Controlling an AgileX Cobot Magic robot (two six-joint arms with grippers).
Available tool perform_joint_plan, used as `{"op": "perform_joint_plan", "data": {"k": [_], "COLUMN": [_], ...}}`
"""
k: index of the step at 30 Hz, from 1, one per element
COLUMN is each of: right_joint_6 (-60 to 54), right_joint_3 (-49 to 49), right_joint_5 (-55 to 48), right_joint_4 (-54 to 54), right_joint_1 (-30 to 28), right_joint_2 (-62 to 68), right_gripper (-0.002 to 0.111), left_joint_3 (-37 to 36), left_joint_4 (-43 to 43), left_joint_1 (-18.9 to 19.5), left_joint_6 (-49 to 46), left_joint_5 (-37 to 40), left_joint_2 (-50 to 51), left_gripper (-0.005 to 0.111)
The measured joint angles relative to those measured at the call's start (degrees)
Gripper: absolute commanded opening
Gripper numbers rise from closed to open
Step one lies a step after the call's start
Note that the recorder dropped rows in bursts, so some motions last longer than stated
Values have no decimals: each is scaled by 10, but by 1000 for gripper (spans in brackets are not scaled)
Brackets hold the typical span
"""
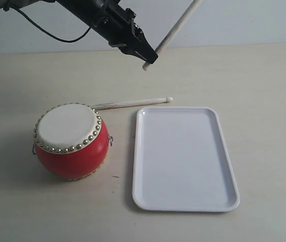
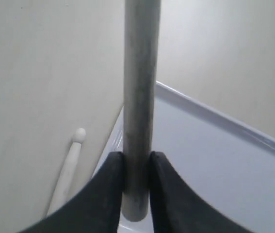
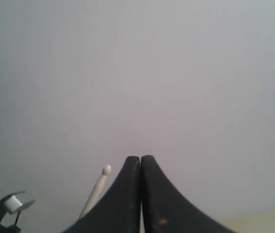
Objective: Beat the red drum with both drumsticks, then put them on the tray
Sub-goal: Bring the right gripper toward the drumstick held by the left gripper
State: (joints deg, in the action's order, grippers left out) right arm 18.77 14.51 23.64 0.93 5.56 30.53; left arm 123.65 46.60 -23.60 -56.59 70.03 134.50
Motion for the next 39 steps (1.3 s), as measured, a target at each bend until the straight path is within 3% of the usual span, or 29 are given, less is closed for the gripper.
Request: {"op": "perform_joint_plan", "data": {"k": [4, 9, 12, 20, 25, 30, 35, 39], "right_joint_6": [100, 322, 374, 393, 398, 402, 441, 459], "right_joint_3": [81, 150, 197, 274, 305, 323, 338, 338], "right_joint_5": [13, 101, 185, 417, 449, 451, 455, 455], "right_joint_4": [110, 417, 527, 606, 619, 632, 640, 649], "right_joint_1": [0, 0, 0, -43, -59, -59, -59, -58], "right_joint_2": [197, 423, 526, 698, 755, 782, 784, 783], "right_gripper": [0, 0, 0, 0, 2, 23, 56, 67], "left_joint_3": [0, 0, -8, -90, -118, -145, -165, -170], "left_joint_4": [20, 24, 26, 70, 139, 184, 232, 252], "left_joint_1": [0, 7, 17, 48, 64, 60, 46, 34], "left_joint_6": [-6, -10, -14, -93, -136, -174, -205, -212], "left_joint_5": [0, 0, 0, 0, -1, -1, -1, -1], "left_joint_2": [0, 0, -2, -39, -43, -43, -43, -43], "left_gripper": [0, 0, 0, 0, 0, 0, 0, 0]}}
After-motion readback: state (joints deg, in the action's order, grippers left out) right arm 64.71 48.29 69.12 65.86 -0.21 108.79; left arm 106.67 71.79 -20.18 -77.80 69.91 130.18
